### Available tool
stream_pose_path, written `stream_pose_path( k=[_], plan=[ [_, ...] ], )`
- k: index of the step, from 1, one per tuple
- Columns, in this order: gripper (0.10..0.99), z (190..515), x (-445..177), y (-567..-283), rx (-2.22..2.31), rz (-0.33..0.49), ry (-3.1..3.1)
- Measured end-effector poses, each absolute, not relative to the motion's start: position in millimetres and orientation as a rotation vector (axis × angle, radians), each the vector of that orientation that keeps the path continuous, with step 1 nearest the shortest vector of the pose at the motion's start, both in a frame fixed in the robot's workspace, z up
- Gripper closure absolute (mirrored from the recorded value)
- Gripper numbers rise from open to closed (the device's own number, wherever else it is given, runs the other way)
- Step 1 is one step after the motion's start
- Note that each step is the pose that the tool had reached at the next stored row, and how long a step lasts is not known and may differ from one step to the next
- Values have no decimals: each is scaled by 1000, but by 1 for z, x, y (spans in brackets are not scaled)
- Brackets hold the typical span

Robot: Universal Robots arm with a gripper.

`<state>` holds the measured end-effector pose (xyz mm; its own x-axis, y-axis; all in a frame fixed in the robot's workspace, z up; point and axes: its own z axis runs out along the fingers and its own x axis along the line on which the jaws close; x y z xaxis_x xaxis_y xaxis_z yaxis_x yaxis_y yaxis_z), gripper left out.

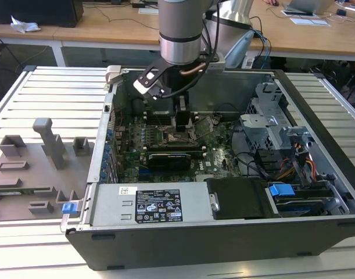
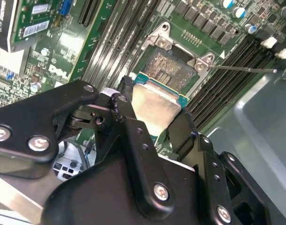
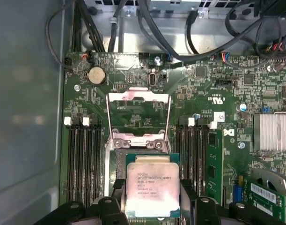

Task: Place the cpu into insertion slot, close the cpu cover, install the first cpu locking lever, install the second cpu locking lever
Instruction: 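Place the cpu into insertion slot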

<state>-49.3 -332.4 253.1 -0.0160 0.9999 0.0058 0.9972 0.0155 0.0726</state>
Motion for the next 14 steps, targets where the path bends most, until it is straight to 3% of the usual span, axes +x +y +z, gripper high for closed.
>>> stream_pose_path(
  k=[14],
  plan=[
    [541, 244, -60, -326, 2170, 87, 2205]
  ],
)
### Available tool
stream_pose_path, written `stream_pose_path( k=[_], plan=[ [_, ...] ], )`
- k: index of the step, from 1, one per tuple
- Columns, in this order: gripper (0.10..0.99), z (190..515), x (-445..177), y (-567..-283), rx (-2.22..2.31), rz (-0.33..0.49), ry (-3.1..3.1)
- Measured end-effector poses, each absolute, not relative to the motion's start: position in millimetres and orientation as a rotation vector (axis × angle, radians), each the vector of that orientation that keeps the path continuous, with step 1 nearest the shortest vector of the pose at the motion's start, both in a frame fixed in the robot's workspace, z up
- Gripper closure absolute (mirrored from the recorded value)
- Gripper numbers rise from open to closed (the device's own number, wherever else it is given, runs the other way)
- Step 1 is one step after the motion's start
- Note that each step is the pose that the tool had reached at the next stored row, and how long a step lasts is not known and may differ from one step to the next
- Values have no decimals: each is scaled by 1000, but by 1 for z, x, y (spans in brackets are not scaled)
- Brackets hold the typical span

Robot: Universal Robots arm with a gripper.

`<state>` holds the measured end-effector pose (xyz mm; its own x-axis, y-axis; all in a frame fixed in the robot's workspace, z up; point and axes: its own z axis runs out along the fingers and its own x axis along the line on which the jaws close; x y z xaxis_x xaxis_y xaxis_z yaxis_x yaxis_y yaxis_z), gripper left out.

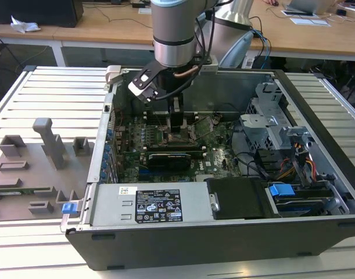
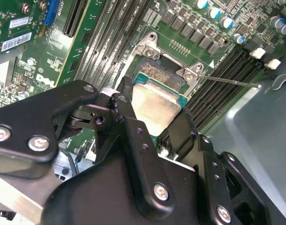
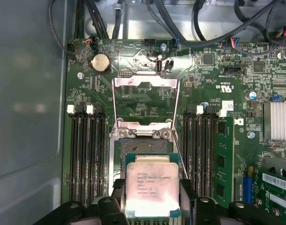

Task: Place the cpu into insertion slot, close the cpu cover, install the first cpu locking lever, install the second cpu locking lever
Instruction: 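Place the cpu into insertion slot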

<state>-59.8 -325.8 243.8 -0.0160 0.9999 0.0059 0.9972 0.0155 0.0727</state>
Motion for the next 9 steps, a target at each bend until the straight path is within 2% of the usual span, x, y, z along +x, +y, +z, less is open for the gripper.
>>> stream_pose_path(
  k=[9],
  plan=[
    [541, 236, -61, -324, 2170, 87, 2205]
  ],
)
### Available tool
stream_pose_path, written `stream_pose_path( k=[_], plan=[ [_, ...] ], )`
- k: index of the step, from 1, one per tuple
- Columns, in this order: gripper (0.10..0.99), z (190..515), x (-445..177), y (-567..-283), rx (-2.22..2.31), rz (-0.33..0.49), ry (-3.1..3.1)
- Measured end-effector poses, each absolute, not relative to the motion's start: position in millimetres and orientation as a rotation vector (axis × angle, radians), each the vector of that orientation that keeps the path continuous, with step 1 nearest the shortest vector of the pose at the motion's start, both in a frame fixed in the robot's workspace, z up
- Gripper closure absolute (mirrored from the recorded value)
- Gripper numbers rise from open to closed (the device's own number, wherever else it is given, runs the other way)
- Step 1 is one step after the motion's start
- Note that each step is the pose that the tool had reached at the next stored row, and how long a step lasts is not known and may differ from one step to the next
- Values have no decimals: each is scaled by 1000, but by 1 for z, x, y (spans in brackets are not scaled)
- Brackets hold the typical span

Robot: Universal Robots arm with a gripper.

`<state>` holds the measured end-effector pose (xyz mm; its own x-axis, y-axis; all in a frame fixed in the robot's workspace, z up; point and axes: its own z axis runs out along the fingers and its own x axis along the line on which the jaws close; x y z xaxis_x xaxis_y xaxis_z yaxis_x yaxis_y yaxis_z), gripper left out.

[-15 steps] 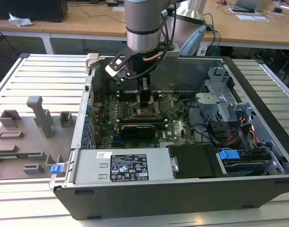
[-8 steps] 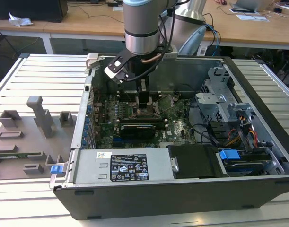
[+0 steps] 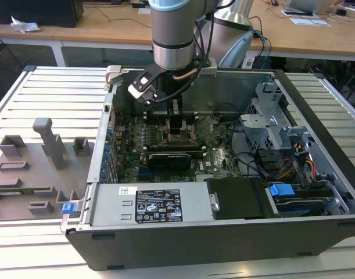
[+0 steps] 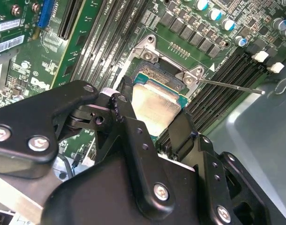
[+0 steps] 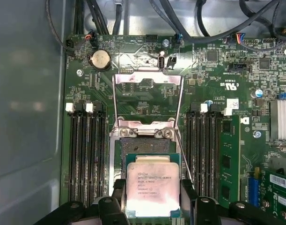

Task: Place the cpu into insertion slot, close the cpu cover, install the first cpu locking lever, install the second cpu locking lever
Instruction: 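Place the cpu into insertion slot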

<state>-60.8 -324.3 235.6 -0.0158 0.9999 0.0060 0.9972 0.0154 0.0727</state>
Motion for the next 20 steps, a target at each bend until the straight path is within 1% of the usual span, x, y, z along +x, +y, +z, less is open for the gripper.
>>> stream_pose_path(
  k=[17, 20],
  plan=[
    [541, 203, -58, -317, 2171, 86, 2203],
    [541, 202, -57, -317, 2171, 86, 2203]
  ],
)
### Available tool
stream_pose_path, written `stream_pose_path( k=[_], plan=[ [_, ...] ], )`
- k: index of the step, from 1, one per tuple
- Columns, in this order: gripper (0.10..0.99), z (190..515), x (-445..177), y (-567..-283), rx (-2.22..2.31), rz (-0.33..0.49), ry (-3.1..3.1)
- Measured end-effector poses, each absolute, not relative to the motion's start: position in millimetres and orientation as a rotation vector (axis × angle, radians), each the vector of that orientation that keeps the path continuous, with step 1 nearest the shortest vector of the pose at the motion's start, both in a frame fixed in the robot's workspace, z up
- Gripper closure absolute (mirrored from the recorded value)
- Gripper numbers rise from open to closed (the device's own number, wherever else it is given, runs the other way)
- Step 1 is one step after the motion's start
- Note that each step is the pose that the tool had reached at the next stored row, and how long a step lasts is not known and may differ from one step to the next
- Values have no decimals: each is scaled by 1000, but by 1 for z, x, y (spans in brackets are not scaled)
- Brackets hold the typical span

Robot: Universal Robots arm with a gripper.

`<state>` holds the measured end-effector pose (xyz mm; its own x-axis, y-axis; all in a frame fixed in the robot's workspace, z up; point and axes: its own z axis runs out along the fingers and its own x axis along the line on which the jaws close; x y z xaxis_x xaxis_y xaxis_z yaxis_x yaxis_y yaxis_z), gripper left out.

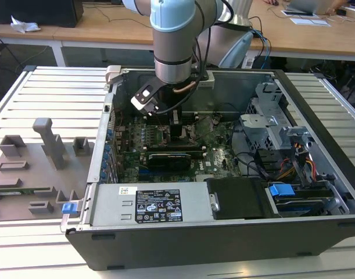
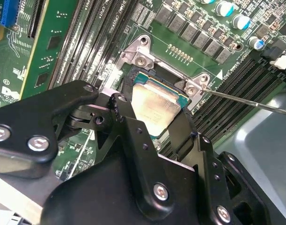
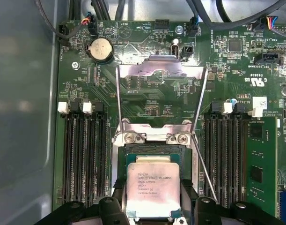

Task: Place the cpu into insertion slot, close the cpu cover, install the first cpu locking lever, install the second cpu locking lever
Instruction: 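Place the cpu into insertion slot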

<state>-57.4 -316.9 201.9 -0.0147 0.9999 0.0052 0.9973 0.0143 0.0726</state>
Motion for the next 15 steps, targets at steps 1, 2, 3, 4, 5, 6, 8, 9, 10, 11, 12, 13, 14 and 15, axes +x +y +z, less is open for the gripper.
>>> stream_pose_path(
  k=[1, 2, 3, 4, 5, 6, 8, 9, 10, 11, 12, 13, 14, 15],
  plan=[
    [541, 202, -57, -317, 2171, 86, 2203],
    [541, 201, -56, -317, 2171, 86, 2203],
    [541, 200, -56, -317, 2171, 85, 2203],
    [541, 200, -56, -317, 2171, 85, 2203],
    [541, 199, -56, -318, 2171, 86, 2203],
    [541, 199, -55, -318, 2171, 85, 2203],
    [541, 199, -55, -318, 2171, 85, 2203],
    [541, 199, -55, -318, 2171, 85, 2203],
    [541, 199, -55, -318, 2171, 85, 2203],
    [533, 199, -55, -318, 2171, 86, 2203],
    [471, 199, -55, -318, 2171, 86, 2203],
    [471, 199, -55, -318, 2171, 85, 2203],
    [471, 198, -55, -318, 2171, 86, 2203],
    [471, 198, -55, -318, 2171, 86, 2203]
  ],
)
